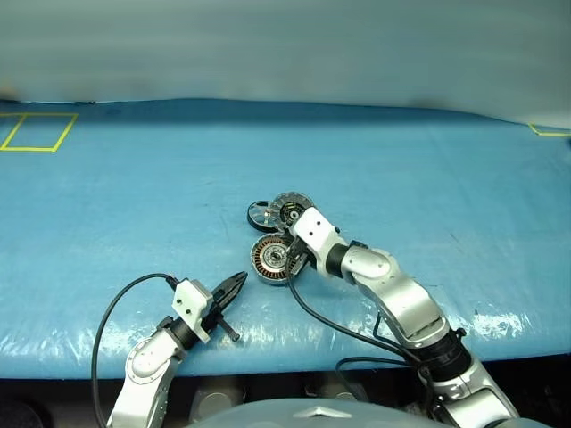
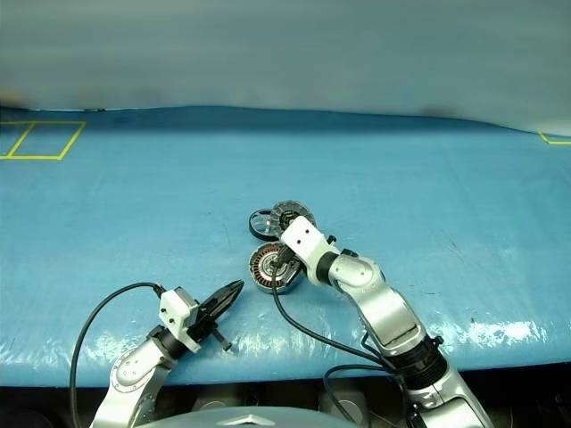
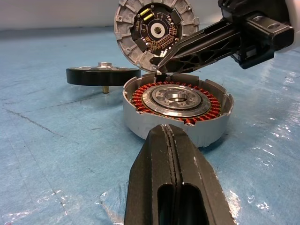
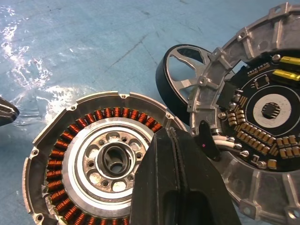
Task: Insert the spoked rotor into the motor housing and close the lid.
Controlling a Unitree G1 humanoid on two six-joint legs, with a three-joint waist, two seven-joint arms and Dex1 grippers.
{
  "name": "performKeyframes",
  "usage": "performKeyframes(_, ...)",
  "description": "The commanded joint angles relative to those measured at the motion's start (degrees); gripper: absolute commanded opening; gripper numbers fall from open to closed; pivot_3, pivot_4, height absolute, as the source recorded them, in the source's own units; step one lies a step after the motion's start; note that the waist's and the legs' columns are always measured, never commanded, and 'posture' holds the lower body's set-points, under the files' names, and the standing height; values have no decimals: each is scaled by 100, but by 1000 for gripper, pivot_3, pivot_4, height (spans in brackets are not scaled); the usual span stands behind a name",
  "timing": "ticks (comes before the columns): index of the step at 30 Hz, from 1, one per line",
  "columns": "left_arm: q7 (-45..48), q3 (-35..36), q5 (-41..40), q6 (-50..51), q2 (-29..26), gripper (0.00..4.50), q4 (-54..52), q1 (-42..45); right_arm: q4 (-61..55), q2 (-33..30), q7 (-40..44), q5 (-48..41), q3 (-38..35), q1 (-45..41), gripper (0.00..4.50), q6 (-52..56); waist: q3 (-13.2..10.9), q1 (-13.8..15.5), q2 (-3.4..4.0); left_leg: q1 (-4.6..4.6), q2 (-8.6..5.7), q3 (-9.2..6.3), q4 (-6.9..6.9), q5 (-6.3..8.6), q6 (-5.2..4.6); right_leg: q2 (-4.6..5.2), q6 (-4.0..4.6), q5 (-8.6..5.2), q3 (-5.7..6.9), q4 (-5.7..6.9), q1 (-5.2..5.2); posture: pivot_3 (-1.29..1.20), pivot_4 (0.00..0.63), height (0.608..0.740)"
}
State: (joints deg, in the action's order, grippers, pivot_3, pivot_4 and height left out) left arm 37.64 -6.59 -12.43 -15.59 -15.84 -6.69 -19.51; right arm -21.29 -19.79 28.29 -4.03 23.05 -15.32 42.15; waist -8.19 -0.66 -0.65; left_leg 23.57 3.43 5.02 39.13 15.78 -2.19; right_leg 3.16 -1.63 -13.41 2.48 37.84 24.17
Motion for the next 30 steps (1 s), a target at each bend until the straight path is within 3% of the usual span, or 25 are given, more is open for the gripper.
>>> performKeyframes(1, 35, -57, -73, -25, -4, 0, -84, 1, -288, -31, 85, -61, 1, 38, 10, 62, 0, -1, 0, 0, 0, 0, 0, 0, 0, 0, 1, 0, -1, 0, 0, 0, 150, 740)
performKeyframes(30, -56, -83, -33, 95, -41, 0, -125, -19, -387, 54, 196, -189, 221, 250, 10, 38, 0, 0, -1, 5, 0, 5, 1, 0, 0, 0, 5, -3, -5, 1, 11, 0, 150, 740)
